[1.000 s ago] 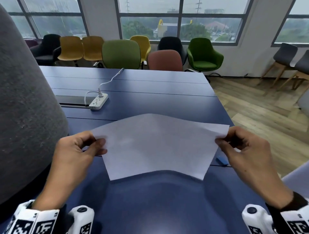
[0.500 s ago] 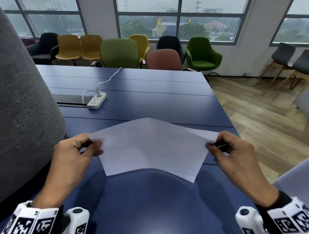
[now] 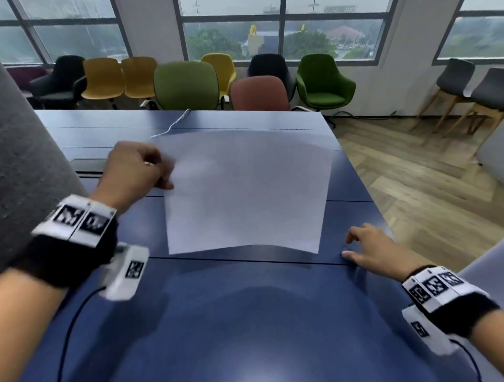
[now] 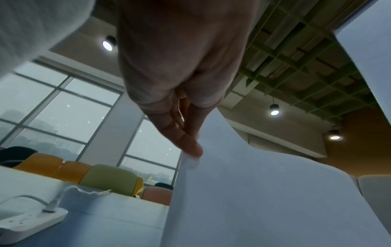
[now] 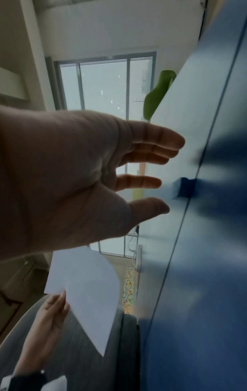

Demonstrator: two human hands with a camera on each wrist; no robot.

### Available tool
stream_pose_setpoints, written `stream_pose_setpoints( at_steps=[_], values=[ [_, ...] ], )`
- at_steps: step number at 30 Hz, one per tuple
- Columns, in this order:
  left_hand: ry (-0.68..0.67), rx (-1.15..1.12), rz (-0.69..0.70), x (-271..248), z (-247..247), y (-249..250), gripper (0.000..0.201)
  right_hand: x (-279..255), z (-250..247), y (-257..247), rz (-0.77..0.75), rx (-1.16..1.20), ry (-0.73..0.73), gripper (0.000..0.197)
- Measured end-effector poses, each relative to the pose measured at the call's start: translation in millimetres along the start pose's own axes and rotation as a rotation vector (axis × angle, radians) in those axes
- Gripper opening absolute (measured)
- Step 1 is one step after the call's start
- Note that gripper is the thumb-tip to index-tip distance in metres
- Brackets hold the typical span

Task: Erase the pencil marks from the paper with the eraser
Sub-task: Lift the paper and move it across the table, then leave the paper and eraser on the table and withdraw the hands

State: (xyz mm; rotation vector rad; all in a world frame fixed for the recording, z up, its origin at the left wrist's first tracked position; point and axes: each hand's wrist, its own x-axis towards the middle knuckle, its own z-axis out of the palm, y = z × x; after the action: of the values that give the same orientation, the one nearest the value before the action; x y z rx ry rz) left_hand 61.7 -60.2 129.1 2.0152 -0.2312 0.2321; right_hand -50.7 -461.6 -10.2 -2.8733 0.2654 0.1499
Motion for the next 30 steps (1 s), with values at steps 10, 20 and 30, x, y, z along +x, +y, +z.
stream_pose_setpoints(
  at_steps=[10,20,30],
  values=[
    [-0.177,0.124,-0.216,93,113,-24,0.03,13,-27,-13,0.015,0.28,0.362,0.009],
    [-0.236,0.28,-0.331,115,191,-86,0.026,117,-2,-38,0.097,0.055,0.184,0.008],
    [-0.382,0.476,-0.332,113,168,-103,0.023,132,9,-21,0.172,0.068,0.115,0.007]
  ],
)
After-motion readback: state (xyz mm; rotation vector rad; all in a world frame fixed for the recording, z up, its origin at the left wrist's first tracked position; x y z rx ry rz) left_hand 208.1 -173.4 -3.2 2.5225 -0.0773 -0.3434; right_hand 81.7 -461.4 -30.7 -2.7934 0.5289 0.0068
